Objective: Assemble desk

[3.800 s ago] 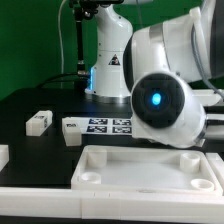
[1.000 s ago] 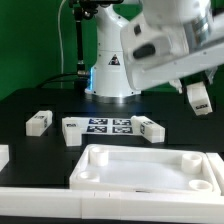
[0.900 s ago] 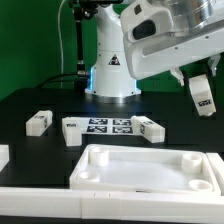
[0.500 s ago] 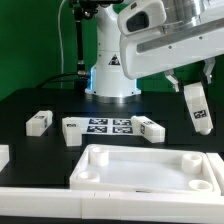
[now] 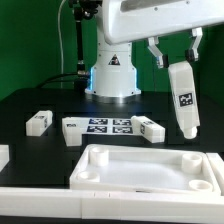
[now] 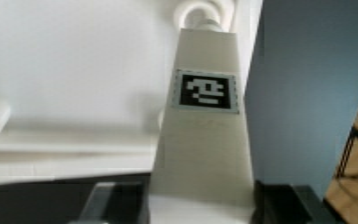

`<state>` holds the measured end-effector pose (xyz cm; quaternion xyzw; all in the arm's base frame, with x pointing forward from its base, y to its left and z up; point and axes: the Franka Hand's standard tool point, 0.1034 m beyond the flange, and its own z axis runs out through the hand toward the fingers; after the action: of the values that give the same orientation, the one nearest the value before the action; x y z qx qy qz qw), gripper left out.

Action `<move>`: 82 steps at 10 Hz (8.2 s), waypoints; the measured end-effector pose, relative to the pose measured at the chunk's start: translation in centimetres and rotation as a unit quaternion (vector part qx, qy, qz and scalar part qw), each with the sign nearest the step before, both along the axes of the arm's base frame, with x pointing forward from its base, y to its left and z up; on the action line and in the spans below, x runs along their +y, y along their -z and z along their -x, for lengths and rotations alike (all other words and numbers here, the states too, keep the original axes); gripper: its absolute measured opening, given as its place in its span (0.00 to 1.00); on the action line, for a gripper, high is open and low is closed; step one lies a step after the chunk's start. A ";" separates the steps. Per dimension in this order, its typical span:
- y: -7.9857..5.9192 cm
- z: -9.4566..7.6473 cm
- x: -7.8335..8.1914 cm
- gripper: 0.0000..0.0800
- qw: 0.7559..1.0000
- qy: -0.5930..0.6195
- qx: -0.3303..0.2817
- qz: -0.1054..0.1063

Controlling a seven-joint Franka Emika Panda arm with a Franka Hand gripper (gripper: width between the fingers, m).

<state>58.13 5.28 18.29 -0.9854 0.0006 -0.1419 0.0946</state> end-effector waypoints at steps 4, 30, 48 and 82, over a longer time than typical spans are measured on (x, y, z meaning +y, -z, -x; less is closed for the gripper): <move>0.6 -1.2 0.7 0.35 0.994 -0.077 -0.037 0.069; 3.2 -7.3 2.4 0.35 0.976 -0.181 -0.059 0.106; 4.5 -7.3 3.1 0.81 0.975 -0.179 -0.077 0.104; 6.3 -8.0 3.9 0.36 0.989 0.026 0.138 0.049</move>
Offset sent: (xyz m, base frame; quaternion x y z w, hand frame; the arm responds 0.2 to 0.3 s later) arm 0.0334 -0.0152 0.0059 -0.1330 0.0056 -0.1640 0.9774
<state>66.08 9.17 11.95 -0.9986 0.0319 -0.0072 0.0419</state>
